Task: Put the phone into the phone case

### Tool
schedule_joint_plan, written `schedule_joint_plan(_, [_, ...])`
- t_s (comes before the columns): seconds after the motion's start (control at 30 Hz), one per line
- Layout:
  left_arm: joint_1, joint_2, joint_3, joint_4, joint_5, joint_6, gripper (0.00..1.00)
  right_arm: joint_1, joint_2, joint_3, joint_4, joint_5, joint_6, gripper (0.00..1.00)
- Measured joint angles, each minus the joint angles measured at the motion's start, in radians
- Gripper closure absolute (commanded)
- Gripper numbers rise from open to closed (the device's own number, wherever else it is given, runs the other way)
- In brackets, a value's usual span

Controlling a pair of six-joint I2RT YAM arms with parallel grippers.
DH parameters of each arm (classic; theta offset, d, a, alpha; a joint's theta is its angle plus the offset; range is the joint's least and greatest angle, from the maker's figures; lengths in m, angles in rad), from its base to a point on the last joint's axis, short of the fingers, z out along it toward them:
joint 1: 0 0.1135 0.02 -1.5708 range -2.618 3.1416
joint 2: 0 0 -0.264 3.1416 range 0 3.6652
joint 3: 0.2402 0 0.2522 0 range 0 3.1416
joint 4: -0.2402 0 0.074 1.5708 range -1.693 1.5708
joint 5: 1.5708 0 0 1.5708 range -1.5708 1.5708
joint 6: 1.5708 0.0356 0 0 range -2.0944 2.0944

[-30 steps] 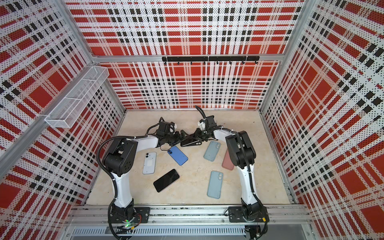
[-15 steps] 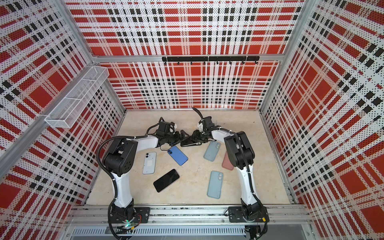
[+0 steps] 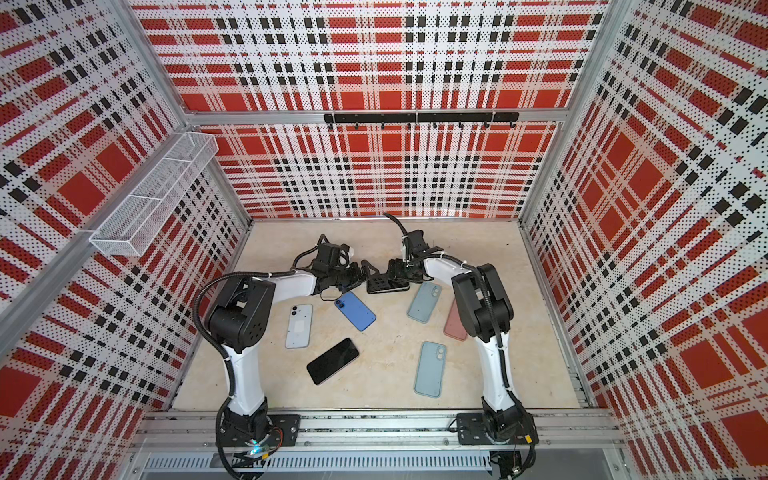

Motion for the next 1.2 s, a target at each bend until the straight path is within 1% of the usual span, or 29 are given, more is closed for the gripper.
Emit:
schedule_joint_plan(0.13, [0.000, 0.000, 0.000, 0.000, 0.004, 0.000, 0.00, -0.001, -0.008, -0.011, -0.004, 0.029, -0.012, 0.20])
schedule_joint_plan(0.33, [-0.001, 0.000, 0.000, 0.000, 0.009, 0.000, 0.00, 0.000, -0.016, -0.026, 0.000, 0.047, -0.022, 0.13])
schedule_joint_plan(0.57, [-0.008, 0.000, 0.000, 0.000, 0.010, 0.000, 0.00, 0.000, -0.025, -0.028, -0.008, 0.076, -0.074, 0.07])
schedule_joint_plan(0.87, [-0.011, 0.000, 0.000, 0.000, 0.010, 0.000, 0.01, 0.004, -0.066, -0.005, -0.066, 0.183, -0.147, 0.07])
schedule_joint_plan(0.93, [-0.011, 0.000, 0.000, 0.000, 0.010, -0.001, 0.03, 0.004, -0.075, -0.005, -0.070, 0.200, -0.151, 0.08])
schedule_joint_plan(1.03, [-0.013, 0.000, 0.000, 0.000, 0.011, -0.004, 0.11, 0.004, -0.078, -0.005, -0.072, 0.220, -0.151, 0.11])
schedule_joint_plan(1.1, [-0.014, 0.000, 0.000, 0.000, 0.013, -0.007, 0.17, 0.002, -0.078, -0.005, -0.076, 0.224, -0.150, 0.15])
schedule_joint_plan(1.2, [-0.023, 0.000, 0.000, 0.001, 0.018, -0.013, 0.21, -0.004, -0.078, -0.009, -0.075, 0.220, -0.146, 0.19])
